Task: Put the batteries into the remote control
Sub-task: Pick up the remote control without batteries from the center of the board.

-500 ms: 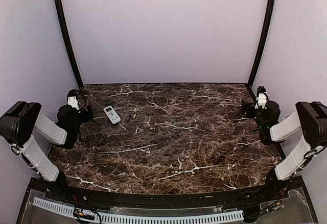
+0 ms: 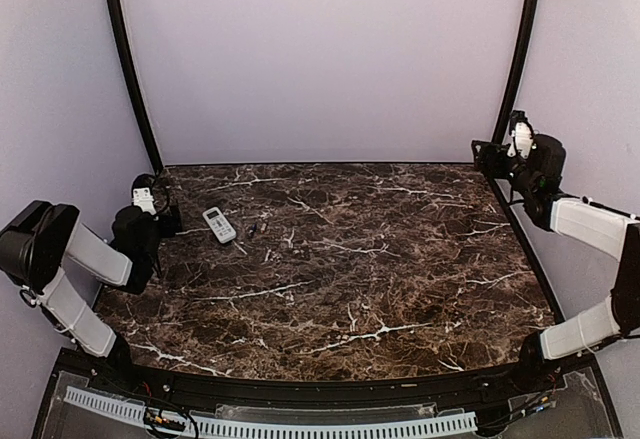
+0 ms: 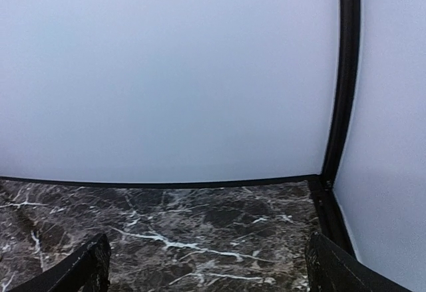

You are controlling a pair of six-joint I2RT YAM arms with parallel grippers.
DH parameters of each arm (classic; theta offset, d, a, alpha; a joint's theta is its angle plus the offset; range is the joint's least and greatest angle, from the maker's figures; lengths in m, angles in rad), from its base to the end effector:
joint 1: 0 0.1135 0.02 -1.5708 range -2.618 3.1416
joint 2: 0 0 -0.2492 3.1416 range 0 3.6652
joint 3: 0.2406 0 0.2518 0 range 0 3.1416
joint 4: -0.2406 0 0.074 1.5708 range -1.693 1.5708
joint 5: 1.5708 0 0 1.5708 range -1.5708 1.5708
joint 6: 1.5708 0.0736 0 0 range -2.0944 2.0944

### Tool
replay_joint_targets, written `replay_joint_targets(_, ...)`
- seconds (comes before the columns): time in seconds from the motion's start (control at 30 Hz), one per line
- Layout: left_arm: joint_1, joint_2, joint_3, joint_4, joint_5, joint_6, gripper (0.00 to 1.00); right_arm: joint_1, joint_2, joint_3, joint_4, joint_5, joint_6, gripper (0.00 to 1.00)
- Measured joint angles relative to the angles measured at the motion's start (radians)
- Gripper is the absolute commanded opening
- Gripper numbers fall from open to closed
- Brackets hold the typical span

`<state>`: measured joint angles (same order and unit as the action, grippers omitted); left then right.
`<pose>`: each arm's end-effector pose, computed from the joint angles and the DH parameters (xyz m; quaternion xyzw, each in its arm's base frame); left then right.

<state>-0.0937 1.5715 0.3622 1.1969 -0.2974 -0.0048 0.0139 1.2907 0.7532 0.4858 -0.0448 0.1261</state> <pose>0.3078 -0.0073 0.1534 -0.0727 0.7076 0.0711 0.6993 0.3391 0.0080 0.2717 0.0253 0.7247 0.0644 0.6856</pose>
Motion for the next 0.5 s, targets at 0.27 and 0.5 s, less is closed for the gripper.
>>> replay_joint_targets(0.27,-0.04,0.0,-0.034,0.081,-0.045,0.034,0.94,0.173,0.092,0.14,-0.262,-0.093,0.016,0.99)
replay_joint_targets(0.5,-0.049,-0.051,-0.032,0.017,-0.061,0.056,0.99,0.211,0.151,0.248,-0.391,-0.106,0.026,0.99)
